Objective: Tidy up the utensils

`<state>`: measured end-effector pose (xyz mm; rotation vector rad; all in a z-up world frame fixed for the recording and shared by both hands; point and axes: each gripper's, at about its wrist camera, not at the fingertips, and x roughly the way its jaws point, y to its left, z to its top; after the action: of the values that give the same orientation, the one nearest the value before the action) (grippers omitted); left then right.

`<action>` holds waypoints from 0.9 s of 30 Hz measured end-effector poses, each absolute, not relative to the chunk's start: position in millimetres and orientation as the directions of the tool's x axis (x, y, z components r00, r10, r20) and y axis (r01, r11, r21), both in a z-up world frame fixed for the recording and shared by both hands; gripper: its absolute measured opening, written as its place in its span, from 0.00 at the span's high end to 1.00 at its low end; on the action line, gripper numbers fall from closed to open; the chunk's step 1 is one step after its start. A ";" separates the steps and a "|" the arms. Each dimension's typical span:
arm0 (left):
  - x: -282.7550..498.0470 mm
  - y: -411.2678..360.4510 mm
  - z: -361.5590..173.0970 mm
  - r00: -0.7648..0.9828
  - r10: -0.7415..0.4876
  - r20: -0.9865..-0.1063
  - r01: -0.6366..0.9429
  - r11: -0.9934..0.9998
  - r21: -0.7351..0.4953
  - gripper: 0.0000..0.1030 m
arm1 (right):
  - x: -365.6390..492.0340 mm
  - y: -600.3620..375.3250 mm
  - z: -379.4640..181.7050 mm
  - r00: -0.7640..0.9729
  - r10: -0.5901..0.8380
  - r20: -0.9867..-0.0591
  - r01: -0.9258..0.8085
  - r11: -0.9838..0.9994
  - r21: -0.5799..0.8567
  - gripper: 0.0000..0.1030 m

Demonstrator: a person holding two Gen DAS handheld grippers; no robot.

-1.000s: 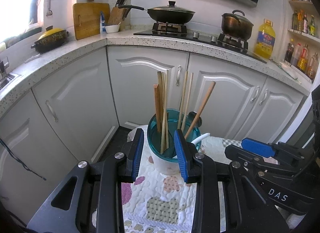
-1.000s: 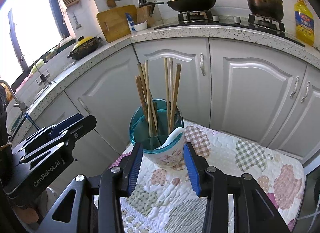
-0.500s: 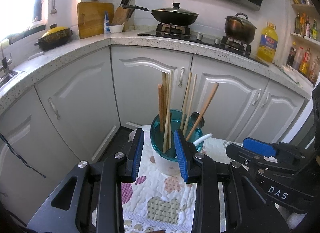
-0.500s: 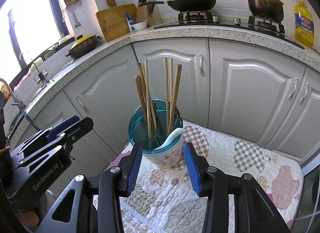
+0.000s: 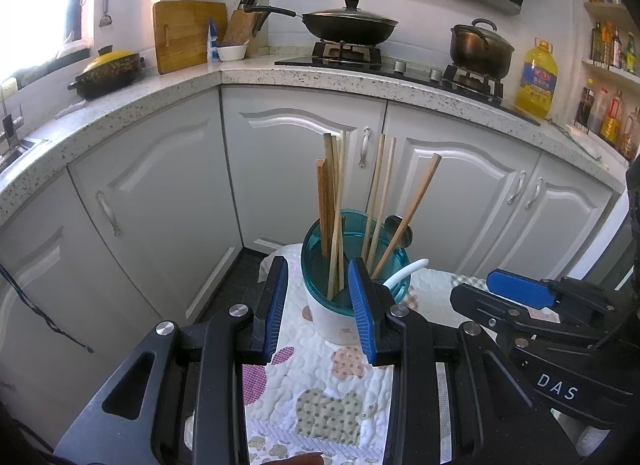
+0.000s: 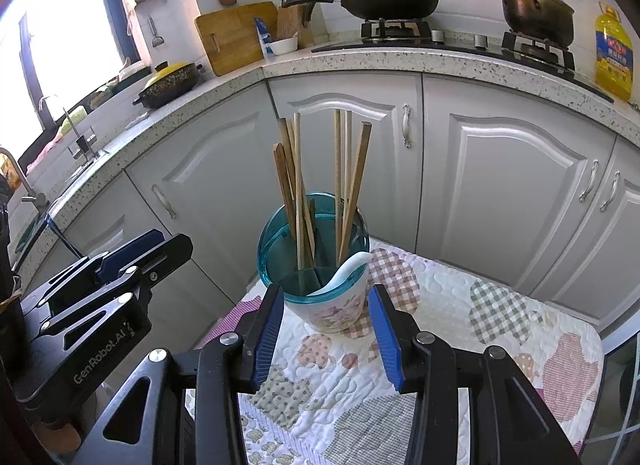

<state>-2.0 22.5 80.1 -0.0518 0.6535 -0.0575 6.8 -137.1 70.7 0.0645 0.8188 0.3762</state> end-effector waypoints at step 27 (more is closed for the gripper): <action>-1.3 20.2 76.2 0.791 -0.063 -0.608 0.038 0.998 -0.055 0.71 | 7.8 -134.0 72.7 0.634 0.329 -0.700 -0.294 0.940 0.175 0.57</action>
<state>-1.3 20.2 76.2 -0.0409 0.6554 -0.0544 7.8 -134.0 72.7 0.0460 0.8092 0.3565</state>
